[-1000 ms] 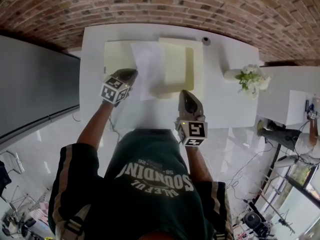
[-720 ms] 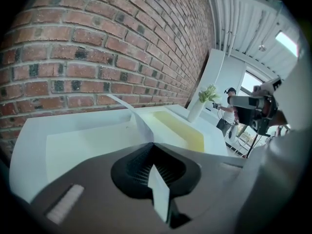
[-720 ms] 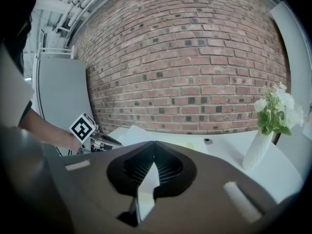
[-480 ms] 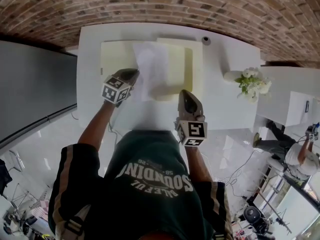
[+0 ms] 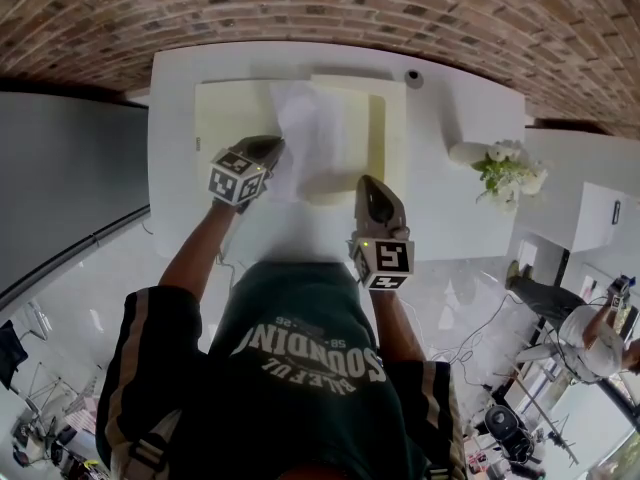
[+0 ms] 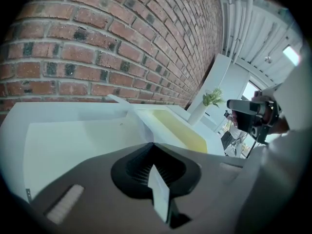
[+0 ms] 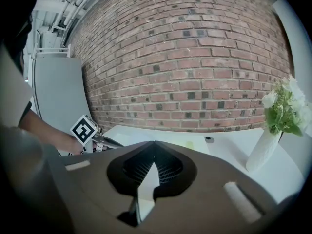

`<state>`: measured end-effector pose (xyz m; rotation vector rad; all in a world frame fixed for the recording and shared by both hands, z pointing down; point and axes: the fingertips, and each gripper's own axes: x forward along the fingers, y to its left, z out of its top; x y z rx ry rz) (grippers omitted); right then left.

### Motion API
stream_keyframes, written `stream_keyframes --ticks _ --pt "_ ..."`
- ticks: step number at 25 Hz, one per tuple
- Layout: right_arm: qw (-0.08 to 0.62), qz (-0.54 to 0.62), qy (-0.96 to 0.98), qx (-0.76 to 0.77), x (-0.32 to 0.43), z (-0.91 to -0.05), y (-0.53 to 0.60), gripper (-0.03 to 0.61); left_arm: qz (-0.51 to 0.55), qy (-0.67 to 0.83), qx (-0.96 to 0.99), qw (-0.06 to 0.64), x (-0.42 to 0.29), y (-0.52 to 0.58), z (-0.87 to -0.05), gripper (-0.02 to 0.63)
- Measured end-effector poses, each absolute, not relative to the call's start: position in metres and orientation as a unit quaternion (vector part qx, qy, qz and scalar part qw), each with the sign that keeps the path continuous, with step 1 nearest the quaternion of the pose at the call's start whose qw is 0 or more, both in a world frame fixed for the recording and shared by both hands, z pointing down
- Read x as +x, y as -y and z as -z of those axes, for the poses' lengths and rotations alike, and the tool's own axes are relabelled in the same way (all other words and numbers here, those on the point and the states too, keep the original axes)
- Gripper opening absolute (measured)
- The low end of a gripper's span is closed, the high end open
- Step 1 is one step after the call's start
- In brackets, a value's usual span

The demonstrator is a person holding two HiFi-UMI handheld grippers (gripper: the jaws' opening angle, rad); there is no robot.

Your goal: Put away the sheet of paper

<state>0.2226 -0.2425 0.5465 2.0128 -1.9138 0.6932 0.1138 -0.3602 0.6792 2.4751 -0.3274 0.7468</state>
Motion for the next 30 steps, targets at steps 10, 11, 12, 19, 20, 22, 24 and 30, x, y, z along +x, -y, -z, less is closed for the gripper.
stream_keyframes --ticks 10,11,12,19,20,22,24,30 --pt "0.137 -0.25 0.655 0.7 0.228 -0.555 0.242 0.0 -0.278 0.109 0.912 0.283 0.136 0.353 -0.69 0.011" --pt "0.136 -0.251 0.654 0.7 0.228 -0.556 0.241 0.0 -0.278 0.109 0.911 0.286 0.138 0.353 -0.691 0.011" --pt "0.136 -0.252 0.653 0.701 0.229 -0.557 0.24 0.0 -0.277 0.11 0.91 0.288 0.14 0.353 -0.692 0.011" --pt "0.133 -0.259 0.65 0.702 0.234 -0.563 0.236 0.0 -0.28 0.107 0.906 0.3 0.16 0.348 -0.699 0.011" --pt "0.133 -0.259 0.649 0.702 0.234 -0.563 0.236 0.0 -0.281 0.105 0.905 0.301 0.163 0.347 -0.7 0.011" --pt "0.133 -0.262 0.648 0.702 0.235 -0.565 0.235 0.0 -0.283 0.105 0.904 0.303 0.168 0.346 -0.702 0.011" --pt "0.134 -0.263 0.648 0.702 0.238 -0.565 0.233 0.0 -0.287 0.105 0.902 0.305 0.172 0.344 -0.706 0.011" --pt "0.136 -0.264 0.645 0.704 0.251 -0.567 0.229 0.0 -0.291 0.104 0.898 0.313 0.191 0.342 -0.712 0.011"
